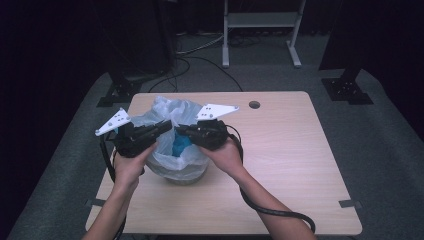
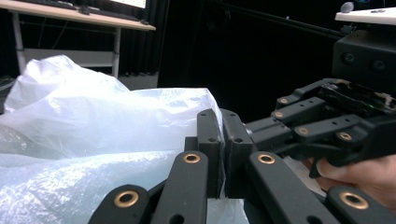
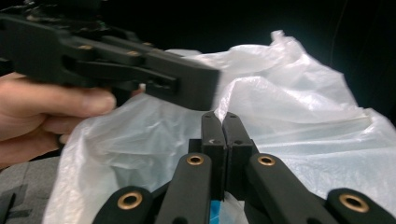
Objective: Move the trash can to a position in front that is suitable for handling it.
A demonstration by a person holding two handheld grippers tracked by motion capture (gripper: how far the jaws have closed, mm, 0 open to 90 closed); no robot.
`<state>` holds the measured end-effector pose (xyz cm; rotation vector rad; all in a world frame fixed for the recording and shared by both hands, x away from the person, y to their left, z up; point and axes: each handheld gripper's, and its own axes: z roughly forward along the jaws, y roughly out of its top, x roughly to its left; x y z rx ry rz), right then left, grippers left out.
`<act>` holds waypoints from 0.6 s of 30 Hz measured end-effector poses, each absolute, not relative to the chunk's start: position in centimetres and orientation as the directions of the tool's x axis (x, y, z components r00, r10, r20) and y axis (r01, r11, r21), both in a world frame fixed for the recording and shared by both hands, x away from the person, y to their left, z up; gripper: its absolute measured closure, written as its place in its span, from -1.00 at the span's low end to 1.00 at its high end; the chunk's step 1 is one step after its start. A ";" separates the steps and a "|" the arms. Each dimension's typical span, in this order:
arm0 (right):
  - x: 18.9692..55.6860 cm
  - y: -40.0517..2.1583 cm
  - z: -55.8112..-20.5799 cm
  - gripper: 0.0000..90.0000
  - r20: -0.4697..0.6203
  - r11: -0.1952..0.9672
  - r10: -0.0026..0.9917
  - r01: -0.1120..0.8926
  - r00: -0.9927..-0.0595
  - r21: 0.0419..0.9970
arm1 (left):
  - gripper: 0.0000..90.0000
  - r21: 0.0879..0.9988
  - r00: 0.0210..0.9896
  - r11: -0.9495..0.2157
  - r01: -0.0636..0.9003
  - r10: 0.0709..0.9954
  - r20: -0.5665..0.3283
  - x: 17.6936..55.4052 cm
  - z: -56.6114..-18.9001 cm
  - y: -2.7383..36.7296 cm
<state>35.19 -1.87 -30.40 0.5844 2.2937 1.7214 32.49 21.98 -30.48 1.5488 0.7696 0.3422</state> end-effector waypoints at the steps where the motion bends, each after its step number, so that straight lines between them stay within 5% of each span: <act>1: 35.1 -1.8 -30.4 0.99 0.063 0.240 0.432 0.182 -0.900 0.953 | 0.96 0.962 0.729 0.033 0.271 0.645 -0.228 32.5 -30.5 22.0; 18: 33.9 -1.3 -31.1 0.99 0.042 0.284 0.384 0.161 -0.922 0.945 | 0.63 0.936 0.732 0.053 0.347 0.609 -0.306 33.0 -30.6 21.9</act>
